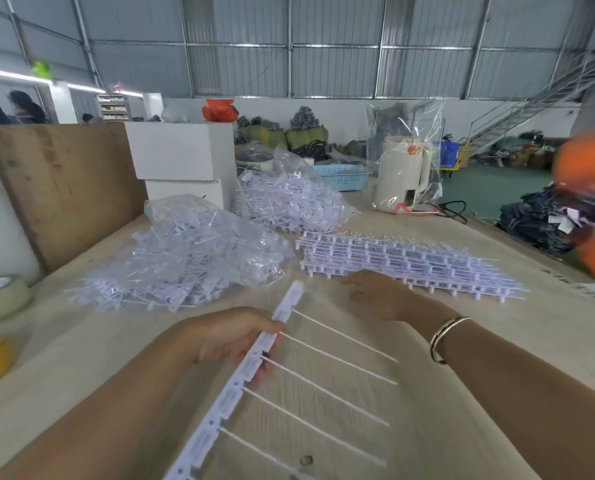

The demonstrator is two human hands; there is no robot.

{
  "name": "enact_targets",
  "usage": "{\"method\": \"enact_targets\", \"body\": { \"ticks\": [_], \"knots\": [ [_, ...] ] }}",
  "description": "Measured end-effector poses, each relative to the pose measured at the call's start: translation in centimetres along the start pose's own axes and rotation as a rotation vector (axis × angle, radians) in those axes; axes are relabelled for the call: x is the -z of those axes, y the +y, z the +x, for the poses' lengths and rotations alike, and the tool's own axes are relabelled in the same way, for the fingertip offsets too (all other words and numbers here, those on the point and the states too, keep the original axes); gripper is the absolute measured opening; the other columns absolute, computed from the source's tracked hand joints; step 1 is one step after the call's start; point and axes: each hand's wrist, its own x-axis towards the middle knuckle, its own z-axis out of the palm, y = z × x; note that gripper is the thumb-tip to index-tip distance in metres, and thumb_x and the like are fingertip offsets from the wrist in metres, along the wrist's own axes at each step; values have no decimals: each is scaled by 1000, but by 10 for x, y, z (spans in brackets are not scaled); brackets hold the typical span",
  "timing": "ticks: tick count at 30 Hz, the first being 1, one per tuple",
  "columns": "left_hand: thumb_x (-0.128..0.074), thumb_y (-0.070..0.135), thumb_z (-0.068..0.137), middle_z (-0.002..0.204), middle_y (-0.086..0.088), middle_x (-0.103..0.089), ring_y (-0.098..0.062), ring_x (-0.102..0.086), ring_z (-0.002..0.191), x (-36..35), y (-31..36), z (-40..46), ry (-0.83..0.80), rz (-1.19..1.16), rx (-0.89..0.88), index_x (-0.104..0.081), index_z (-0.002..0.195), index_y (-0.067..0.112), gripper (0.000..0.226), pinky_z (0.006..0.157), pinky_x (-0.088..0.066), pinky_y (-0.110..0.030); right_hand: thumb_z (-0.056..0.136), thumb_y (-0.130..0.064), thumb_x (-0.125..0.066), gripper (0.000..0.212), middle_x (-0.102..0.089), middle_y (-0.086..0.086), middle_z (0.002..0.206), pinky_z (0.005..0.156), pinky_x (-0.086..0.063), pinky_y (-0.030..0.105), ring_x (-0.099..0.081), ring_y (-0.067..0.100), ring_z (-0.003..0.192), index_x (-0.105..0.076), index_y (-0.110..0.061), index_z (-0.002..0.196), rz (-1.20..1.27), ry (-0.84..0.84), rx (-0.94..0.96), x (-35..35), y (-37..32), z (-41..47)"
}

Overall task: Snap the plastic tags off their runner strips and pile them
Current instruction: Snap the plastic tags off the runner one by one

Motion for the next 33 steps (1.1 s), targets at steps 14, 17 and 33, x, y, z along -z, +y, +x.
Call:
{"method": "enact_targets", "body": {
  "ticks": [14,17,33],
  "knots": [
    [-53,39,83,59,5,-44,-11,-41,48,-25,27,43,125,538,-146,-50,79,18,22,49,-34,-24,95,5,-39,44,-55,2,129,92,-47,18,-56,11,111,-55,-26,122,595,67,119,-17,-13,-19],
    [-45,48,92,65,5,-50,-14,-47,58,-33,30,45,325,727,-260,-48,75,29,26,55,-34,-26,92,6,-40,43,-67,-4,92,72,-50,19,-61,7,76,-69,-24,98,782,90,98,-17,-17,-28],
    [-54,42,85,88,9,-50,-13,-51,79,-53,9,30,746,1133,-629,-50,102,29,22,60,-32,-28,91,-25,-59,19,-59,-11,62,60,-42,15,-53,4,57,-60,-17,73,599,25,98,-24,-16,-45]
  ]
}}
